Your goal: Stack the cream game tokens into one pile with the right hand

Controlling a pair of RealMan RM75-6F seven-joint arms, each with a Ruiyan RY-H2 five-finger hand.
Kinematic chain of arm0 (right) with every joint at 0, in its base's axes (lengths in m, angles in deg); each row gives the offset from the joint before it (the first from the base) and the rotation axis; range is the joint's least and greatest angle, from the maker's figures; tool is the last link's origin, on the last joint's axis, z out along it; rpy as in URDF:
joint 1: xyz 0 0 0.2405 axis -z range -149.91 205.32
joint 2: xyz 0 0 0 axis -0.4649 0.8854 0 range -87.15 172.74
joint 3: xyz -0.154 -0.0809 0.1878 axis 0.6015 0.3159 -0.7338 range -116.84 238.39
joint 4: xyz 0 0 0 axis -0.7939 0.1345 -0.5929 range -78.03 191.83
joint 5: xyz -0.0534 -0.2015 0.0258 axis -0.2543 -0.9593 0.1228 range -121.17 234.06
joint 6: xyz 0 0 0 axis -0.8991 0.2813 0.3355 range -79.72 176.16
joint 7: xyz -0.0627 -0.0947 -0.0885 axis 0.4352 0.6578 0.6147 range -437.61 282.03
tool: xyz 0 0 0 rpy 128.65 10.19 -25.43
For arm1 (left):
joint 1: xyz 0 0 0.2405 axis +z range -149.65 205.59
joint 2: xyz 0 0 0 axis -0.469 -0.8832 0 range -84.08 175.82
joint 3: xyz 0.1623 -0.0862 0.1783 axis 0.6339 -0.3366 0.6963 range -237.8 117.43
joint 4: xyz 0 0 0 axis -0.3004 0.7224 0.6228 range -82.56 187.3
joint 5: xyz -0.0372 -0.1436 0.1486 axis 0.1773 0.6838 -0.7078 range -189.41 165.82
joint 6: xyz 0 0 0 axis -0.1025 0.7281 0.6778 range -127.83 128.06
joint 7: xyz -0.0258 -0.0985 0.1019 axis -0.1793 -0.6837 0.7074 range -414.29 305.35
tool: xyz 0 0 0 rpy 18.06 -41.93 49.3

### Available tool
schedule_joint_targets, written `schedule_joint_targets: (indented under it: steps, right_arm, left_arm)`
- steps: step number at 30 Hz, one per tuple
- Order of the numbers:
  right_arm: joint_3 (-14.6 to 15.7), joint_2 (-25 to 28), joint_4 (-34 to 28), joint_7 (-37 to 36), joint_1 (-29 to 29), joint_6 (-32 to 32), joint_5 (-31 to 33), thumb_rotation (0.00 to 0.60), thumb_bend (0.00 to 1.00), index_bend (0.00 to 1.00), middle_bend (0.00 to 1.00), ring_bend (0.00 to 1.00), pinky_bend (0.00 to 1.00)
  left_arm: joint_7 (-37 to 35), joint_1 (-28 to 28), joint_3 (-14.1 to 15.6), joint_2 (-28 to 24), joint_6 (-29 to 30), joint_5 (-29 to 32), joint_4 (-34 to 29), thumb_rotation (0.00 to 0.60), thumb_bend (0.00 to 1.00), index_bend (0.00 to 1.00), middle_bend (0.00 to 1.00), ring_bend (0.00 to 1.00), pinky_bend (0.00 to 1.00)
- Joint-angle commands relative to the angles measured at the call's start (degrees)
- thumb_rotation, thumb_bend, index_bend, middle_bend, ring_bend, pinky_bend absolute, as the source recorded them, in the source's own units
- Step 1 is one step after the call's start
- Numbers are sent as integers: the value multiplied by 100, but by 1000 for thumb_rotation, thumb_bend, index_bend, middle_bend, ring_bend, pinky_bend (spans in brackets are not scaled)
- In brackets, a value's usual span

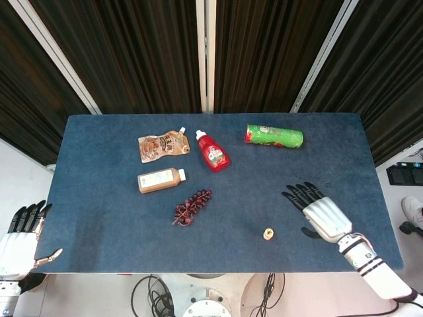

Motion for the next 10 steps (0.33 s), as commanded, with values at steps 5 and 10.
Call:
schedule_joint_targets:
  steps: [5, 10]
  right_arm:
    - [35, -273, 1293, -150, 1439, 1738, 286, 600, 134, 0, 0, 0, 0]
    - [-62, -507, 1671, -527, 1771, 1752, 686, 600, 134, 0, 0, 0, 0]
  left_arm:
    - [214, -46, -81, -60, -17, 53, -82, 600, 121, 0, 0, 0, 0]
    - [344, -85, -150, -87, -23, 98, -91, 600, 121, 0, 0, 0, 0]
